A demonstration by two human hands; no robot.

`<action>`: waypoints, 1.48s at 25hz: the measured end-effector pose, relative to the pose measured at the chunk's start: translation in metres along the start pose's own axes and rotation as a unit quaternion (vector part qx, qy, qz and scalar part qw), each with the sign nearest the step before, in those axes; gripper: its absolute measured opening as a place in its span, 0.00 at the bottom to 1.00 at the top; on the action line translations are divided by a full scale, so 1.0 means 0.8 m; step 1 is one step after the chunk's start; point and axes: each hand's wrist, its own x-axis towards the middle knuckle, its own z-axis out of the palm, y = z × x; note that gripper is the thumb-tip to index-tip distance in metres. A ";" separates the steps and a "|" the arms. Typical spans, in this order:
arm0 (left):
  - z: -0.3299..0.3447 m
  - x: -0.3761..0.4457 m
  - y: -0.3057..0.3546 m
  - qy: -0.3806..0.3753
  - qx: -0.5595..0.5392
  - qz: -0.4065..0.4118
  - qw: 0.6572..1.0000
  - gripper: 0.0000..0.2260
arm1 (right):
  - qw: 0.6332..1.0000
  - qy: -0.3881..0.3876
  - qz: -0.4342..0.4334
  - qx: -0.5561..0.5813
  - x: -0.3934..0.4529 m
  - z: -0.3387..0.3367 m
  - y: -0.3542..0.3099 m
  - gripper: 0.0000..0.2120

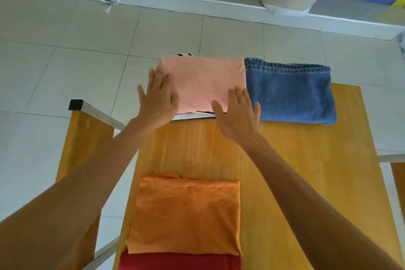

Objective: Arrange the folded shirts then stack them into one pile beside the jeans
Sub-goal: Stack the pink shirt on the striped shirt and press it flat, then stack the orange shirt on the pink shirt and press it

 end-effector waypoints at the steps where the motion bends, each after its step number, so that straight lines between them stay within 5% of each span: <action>1: 0.003 -0.030 -0.007 0.007 -0.034 -0.014 0.999 0.26 | 0.999 -0.003 0.013 0.041 -0.025 0.001 -0.002 0.31; 5: 0.017 -0.155 -0.021 0.004 -0.189 -0.106 0.976 0.23 | 0.988 -0.063 0.065 0.125 -0.113 0.018 0.000 0.28; 10: 0.043 -0.274 -0.023 0.045 -0.219 -0.167 0.960 0.17 | 0.980 -0.105 0.095 0.142 -0.198 0.035 0.021 0.28; 16: 0.055 -0.339 -0.013 -0.020 -0.255 -0.323 0.911 0.27 | 0.955 -0.121 0.228 0.146 -0.277 0.044 0.053 0.34; 20: 0.046 -0.336 -0.011 -0.084 -0.306 -0.370 0.873 0.36 | 0.912 -0.162 0.267 0.266 -0.287 0.056 0.049 0.27; 25: 0.032 -0.314 -0.004 -0.097 -0.420 -0.350 0.831 0.35 | 0.904 -0.157 0.203 0.342 -0.270 0.039 0.050 0.18; 27: 0.018 -0.298 0.001 -0.084 -0.444 -0.328 0.830 0.34 | 0.870 -0.145 0.196 0.429 -0.255 0.020 0.053 0.12; 29: -0.003 -0.273 0.009 -0.073 -0.459 -0.302 0.832 0.31 | 0.847 -0.124 0.182 0.483 -0.228 -0.002 0.052 0.09; 33: -0.063 -0.190 0.035 -0.025 -0.474 -0.232 0.849 0.21 | 0.860 -0.051 0.133 0.489 -0.135 -0.058 0.035 0.05; 37: -0.115 -0.082 0.045 0.024 -0.464 -0.165 0.870 0.24 | 0.873 -0.005 0.091 0.478 -0.020 -0.109 0.016 0.08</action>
